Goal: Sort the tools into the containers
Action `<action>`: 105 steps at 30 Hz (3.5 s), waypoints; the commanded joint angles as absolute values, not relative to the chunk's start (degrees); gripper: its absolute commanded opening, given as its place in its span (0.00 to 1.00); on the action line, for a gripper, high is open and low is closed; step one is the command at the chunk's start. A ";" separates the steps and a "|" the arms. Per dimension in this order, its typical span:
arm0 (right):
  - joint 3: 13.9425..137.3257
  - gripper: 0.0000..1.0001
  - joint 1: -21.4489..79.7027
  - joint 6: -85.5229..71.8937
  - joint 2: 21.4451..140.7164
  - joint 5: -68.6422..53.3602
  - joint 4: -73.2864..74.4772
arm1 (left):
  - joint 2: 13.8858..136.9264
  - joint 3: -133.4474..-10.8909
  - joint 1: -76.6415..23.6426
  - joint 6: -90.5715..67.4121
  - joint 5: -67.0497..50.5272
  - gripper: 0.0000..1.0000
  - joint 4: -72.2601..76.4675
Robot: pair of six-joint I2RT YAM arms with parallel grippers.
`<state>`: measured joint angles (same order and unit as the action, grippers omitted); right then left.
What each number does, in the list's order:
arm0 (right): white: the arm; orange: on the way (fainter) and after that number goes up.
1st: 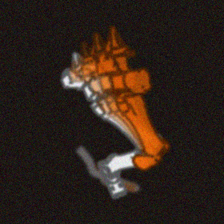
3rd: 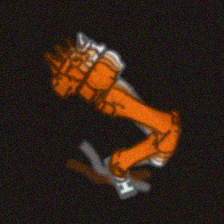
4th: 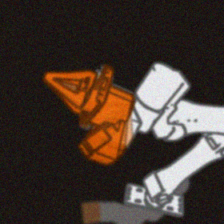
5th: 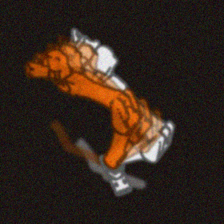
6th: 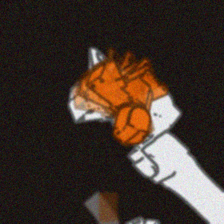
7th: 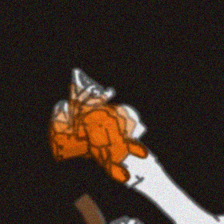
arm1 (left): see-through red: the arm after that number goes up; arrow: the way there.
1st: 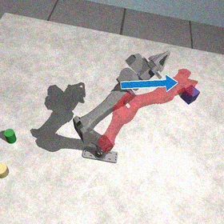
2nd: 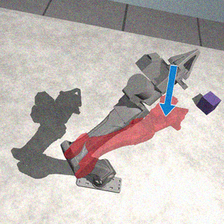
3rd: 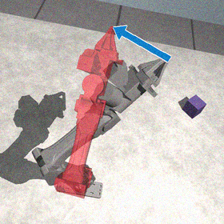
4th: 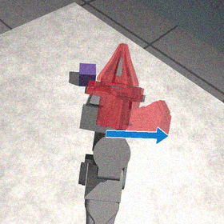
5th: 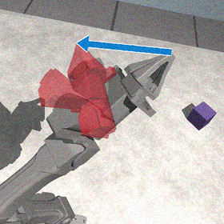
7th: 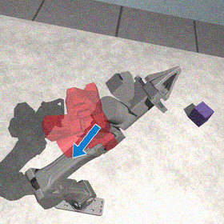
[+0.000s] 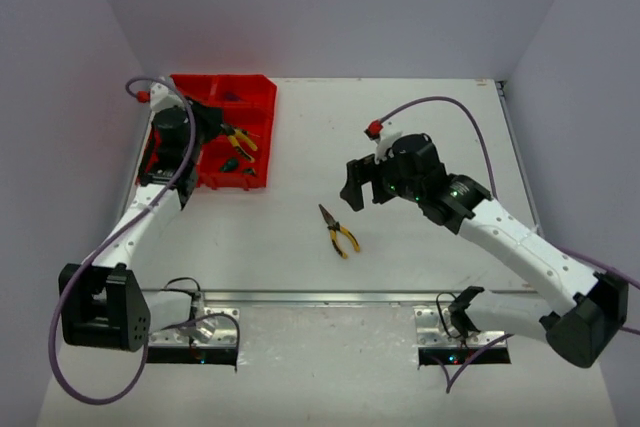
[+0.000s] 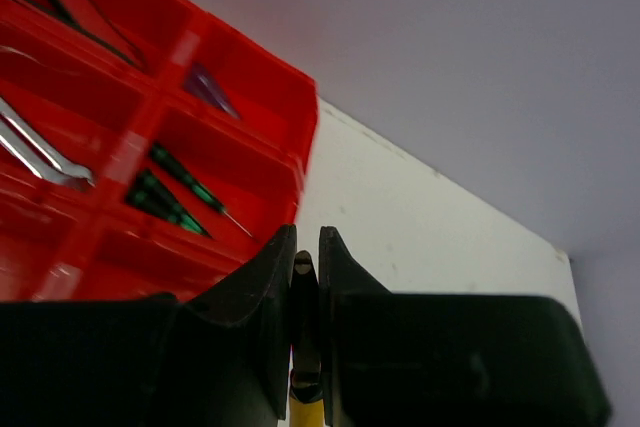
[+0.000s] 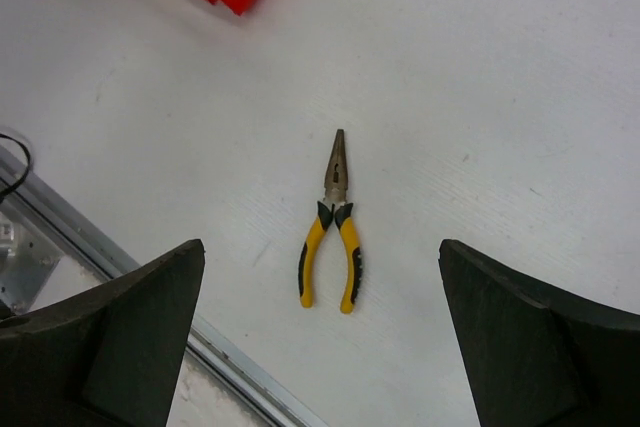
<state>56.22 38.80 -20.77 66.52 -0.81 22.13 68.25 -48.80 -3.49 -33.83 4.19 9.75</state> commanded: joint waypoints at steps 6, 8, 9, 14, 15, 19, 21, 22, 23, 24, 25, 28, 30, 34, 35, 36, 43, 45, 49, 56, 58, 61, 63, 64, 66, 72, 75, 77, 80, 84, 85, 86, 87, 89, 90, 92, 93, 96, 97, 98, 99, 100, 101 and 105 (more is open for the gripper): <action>46.69 0.99 39.29 -21.77 53.06 -10.17 23.10 | 83.54 -59.35 21.78 -26.73 -6.12 0.00 25.10; 45.41 0.99 39.29 -21.37 49.83 -9.99 23.94 | 85.52 -62.04 23.91 -21.31 -5.76 0.00 22.79; 44.53 0.99 39.29 -20.83 48.97 -9.72 24.17 | 86.24 -61.99 24.67 -20.76 -5.42 0.00 22.99; 43.20 0.99 39.35 -21.01 46.16 -10.77 22.63 | 89.96 -59.60 27.95 -24.52 -4.10 0.00 25.75; 42.98 0.99 39.37 -21.09 45.92 -11.21 22.28 | 90.61 -59.77 28.08 -25.42 -3.78 0.00 25.80; 42.11 0.99 39.29 -20.92 45.44 -12.13 21.97 | 93.22 -60.03 28.22 -27.47 -2.65 0.00 26.44; 41.90 0.99 39.29 -20.92 45.52 -11.91 21.81 | 93.14 -58.84 28.21 -28.17 -2.31 0.00 26.95; 41.90 0.99 39.29 -20.92 45.71 -11.66 21.71 | 92.83 -57.67 28.21 -28.59 -2.08 0.00 27.61; 42.03 0.99 39.29 -20.90 45.95 -11.45 21.69 | 92.29 -56.32 28.21 -28.70 -2.02 0.00 28.40; 42.13 0.99 39.30 -20.83 46.30 -11.50 21.62 | 91.85 -55.26 28.21 -28.97 -2.00 0.00 29.00; 42.34 0.99 39.37 -20.83 46.65 -11.44 21.60 | 91.45 -54.27 28.21 -29.23 -1.95 0.00 29.82; 42.94 0.99 39.33 -20.97 47.82 -12.20 21.39 | 91.01 -53.02 28.21 -30.53 -2.74 0.00 29.81; 42.77 0.99 39.31 -21.14 47.92 -12.64 20.95 | 90.89 -52.48 28.13 -31.44 -3.00 0.00 30.06; 41.80 0.99 39.29 -21.16 48.65 -12.89 20.28 | 91.08 -50.57 28.13 -33.42 -3.10 0.00 29.79; 41.48 0.99 39.29 -21.01 49.05 -12.66 20.13 | 91.32 -50.10 28.13 -34.36 -3.26 0.01 29.02; 41.22 0.99 39.29 -21.00 49.31 -12.66 20.12 | 91.41 -50.10 28.12 -34.55 -3.52 0.01 29.06; 39.97 0.99 39.34 -20.39 56.28 -10.90 17.37 | 94.71 -55.34 25.86 -35.90 -4.36 0.35 16.16; 41.02 0.99 39.37 -20.45 59.78 -11.23 17.78 | 93.80 -56.07 25.70 -37.01 -3.07 0.65 13.11; 42.09 0.99 39.34 -21.18 64.05 -12.51 17.65 | 91.99 -59.25 25.66 -38.03 1.80 0.93 4.93; 47.71 0.99 39.30 -18.25 73.74 -7.88 22.56 | 81.47 -68.64 24.90 -42.90 13.92 1.00 -16.58; 49.34 0.99 39.42 -16.67 77.28 -6.16 24.47 | 76.47 -70.01 24.79 -43.86 14.12 1.00 -19.68; 51.42 0.96 40.08 -14.98 82.18 -3.19 27.03 | 68.33 -67.87 24.79 -43.99 9.14 1.00 -19.89; 52.26 0.89 40.80 -13.99 84.22 -1.43 28.06 | 62.54 -64.45 24.79 -43.87 3.43 1.00 -18.15; 53.50 0.82 41.56 -13.46 86.44 -0.63 29.28 | 59.39 -61.57 24.09 -43.86 -1.35 1.00 -15.80; 55.48 0.68 43.22 -12.97 89.31 2.46 30.10 | 54.25 -55.90 21.70 -43.52 -8.49 1.00 -12.38; 58.66 0.52 45.43 -13.97 98.70 5.61 29.98 | 45.17 -42.41 10.13 -40.01 -13.91 1.00 -10.51; 59.53 0.44 46.31 -14.79 103.78 7.06 28.57 | 40.52 -38.38 9.14 -37.55 -16.85 1.00 -10.58; 60.11 0.40 46.32 -15.38 105.98 6.67 27.85 | 38.04 -36.57 9.14 -36.64 -19.93 1.00 -10.72; 60.20 0.28 46.32 -16.14 107.10 5.84 25.75 | 36.60 -34.39 9.14 -36.14 -25.37 1.00 -10.49; 59.49 0.05 46.49 -17.94 105.68 5.55 24.13 | 36.59 -32.09 9.14 -35.85 -30.95 1.00 -9.19; 58.88 0.00 46.65 -18.52 104.37 6.24 23.37 | 36.84 -31.23 9.14 -36.20 -32.20 1.00 -8.36; 58.27 0.00 47.05 -18.93 103.01 7.30 22.76 | 36.94 -30.32 9.14 -37.15 -33.52 1.00 -7.35; 57.66 0.00 47.28 -19.16 102.23 7.90 22.15 | 37.00 -29.80 9.14 -37.70 -34.92 1.00 -6.78; 55.68 0.00 47.77 -19.44 97.59 8.68 20.67 | 37.02 -26.28 8.95 -41.46 -39.21 1.00 -1.31; 54.87 0.00 47.99 -19.65 94.16 8.68 19.51 | 36.89 -24.32 8.51 -43.72 -39.97 1.00 2.56; 53.27 0.00 48.08 -19.78 90.10 7.31 18.27 | 36.83 -22.51 7.28 -45.09 -39.82 1.00 5.28; 53.25 0.00 48.08 -19.78 89.99 7.25 17.92 | 36.83 -22.48 6.82 -45.11 -39.80 1.00 5.59; 52.82 0.00 48.08 -19.92 84.64 4.59 17.35 | 37.07 -20.66 4.10 -47.25 -38.81 1.00 10.00; 52.82 0.00 48.08 -20.06 83.94 3.96 17.00 | 37.25 -19.33 2.46 -48.51 -38.50 1.00 12.46; 52.82 0.00 48.08 -20.20 83.23 3.33 16.65 | 37.42 -18.00 0.81 -49.77 -38.18 0.99 14.91; 53.05 0.00 48.23 -20.44 82.60 2.14 16.58 | 38.07 -17.34 -1.15 -50.72 -37.52 0.98 18.04; 53.29 0.00 48.39 -20.69 81.97 0.90 16.53 | 38.78 -16.75 -3.15 -51.65 -36.81 0.97 21.24; 53.73 0.00 48.80 -20.85 81.51 -0.13 16.31 | 39.96 -16.24 -6.07 -52.17 -35.36 0.95 24.21; 55.54 0.00 50.49 -21.53 79.17 -2.15 15.76 | 45.62 -17.60 -16.24 -51.37 -27.89 0.86 28.91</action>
<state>52.23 48.54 -19.86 82.32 1.48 19.61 41.05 -16.42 -9.19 -49.95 -34.43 16.90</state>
